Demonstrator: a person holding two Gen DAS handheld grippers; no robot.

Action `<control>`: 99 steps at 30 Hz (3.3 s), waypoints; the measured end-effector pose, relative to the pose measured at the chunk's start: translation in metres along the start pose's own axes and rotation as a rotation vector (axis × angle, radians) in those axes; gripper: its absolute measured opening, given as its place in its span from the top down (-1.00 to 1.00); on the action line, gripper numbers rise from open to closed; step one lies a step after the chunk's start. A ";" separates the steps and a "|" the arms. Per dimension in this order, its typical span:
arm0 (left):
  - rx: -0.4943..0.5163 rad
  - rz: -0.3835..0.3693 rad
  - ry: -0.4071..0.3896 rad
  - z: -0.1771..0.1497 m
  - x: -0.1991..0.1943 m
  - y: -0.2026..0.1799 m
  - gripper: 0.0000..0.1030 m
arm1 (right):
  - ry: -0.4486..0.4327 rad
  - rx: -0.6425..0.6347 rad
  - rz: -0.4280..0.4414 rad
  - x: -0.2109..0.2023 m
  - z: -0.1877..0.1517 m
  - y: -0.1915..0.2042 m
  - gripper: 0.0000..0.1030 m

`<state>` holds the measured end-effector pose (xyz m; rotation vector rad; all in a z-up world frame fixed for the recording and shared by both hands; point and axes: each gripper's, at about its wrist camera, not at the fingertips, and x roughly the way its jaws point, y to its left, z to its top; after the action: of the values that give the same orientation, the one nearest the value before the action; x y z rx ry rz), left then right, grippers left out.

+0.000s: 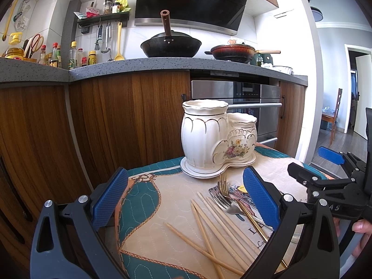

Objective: Organize utensils

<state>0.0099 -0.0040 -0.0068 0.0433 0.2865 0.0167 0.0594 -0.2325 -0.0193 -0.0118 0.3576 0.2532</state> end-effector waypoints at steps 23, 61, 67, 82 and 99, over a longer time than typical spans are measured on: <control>0.019 0.068 0.280 0.001 0.024 0.012 -0.89 | 0.084 -0.007 -0.069 0.003 0.007 -0.023 -0.92; -0.143 -0.106 0.671 -0.037 0.085 0.027 0.91 | 0.309 -0.104 0.044 0.033 -0.014 -0.008 -0.61; -0.159 -0.186 0.574 -0.020 0.072 0.028 0.91 | 0.317 -0.126 0.057 0.040 -0.007 -0.012 -0.43; -0.134 -0.273 0.447 -0.005 0.058 0.028 0.91 | 0.544 -0.203 0.181 0.091 -0.009 0.006 0.52; -0.107 -0.344 0.269 0.028 0.038 0.023 0.90 | 0.176 -0.044 0.246 0.034 0.061 -0.009 0.80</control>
<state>0.0542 0.0191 0.0105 -0.1158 0.5589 -0.3059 0.1136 -0.2296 0.0261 -0.0334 0.5289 0.5055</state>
